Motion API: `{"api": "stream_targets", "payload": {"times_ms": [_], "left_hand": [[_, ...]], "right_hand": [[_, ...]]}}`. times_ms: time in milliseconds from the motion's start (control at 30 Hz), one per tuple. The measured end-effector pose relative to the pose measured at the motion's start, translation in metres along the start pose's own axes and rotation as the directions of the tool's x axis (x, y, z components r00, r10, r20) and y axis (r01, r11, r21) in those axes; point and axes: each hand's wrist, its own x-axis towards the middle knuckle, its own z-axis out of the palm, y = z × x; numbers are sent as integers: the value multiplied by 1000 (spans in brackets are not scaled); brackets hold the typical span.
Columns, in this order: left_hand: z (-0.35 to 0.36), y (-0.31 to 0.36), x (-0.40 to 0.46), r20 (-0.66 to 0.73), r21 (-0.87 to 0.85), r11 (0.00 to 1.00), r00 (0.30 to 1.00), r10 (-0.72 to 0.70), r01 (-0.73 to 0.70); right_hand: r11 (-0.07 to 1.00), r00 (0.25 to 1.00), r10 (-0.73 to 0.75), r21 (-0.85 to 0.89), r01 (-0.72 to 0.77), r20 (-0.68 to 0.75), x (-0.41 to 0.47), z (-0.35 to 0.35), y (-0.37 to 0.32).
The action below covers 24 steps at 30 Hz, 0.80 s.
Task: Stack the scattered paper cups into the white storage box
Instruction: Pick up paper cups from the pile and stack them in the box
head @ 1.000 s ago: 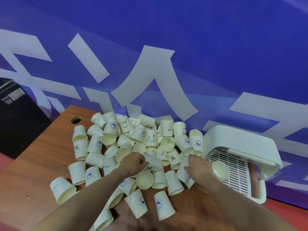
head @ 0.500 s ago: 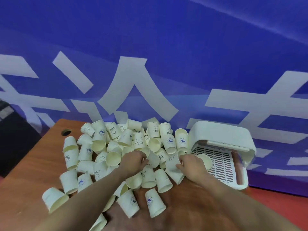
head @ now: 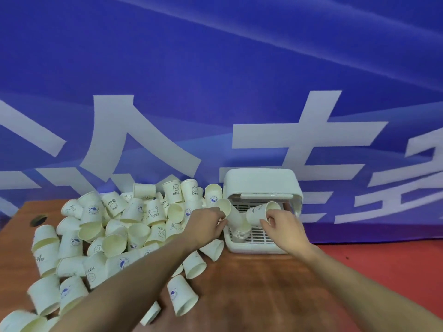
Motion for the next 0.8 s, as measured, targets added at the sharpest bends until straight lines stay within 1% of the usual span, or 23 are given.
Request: {"api": "stream_targets", "payload": {"times_ms": [67, 133, 267, 367, 533, 667, 733, 800], "left_hand": [[4, 10, 10, 13, 25, 999, 1000, 25, -25], [9, 17, 19, 42, 86, 995, 998, 41, -45], [20, 21, 29, 112, 214, 964, 984, 138, -160], [25, 23, 36, 186, 289, 933, 969, 164, -214], [43, 24, 48, 312, 316, 900, 929, 200, -300], [48, 25, 57, 362, 288, 893, 902, 233, -346], [48, 25, 57, 401, 287, 871, 875, 270, -400], [52, 22, 56, 402, 300, 846, 862, 308, -442]], "right_hand": [[999, 999, 39, -17, -39, -2, -1, -4, 17], [997, 998, 70, -36, -70, 2, -2, -7, 32], [993, 994, 101, -59, -99, 39, 1, -4, 52], [993, 993, 100, -65, -97, 60, 9, -1, 60], [994, 992, 29, -105, -16, 124, 28, 7, 65], [997, 991, 0, -79, 11, 134, 41, 16, 69], [997, 991, -4, -73, 14, 134, 43, 20, 71], [998, 991, -2, -69, 11, 135, 45, 23, 72]]}}
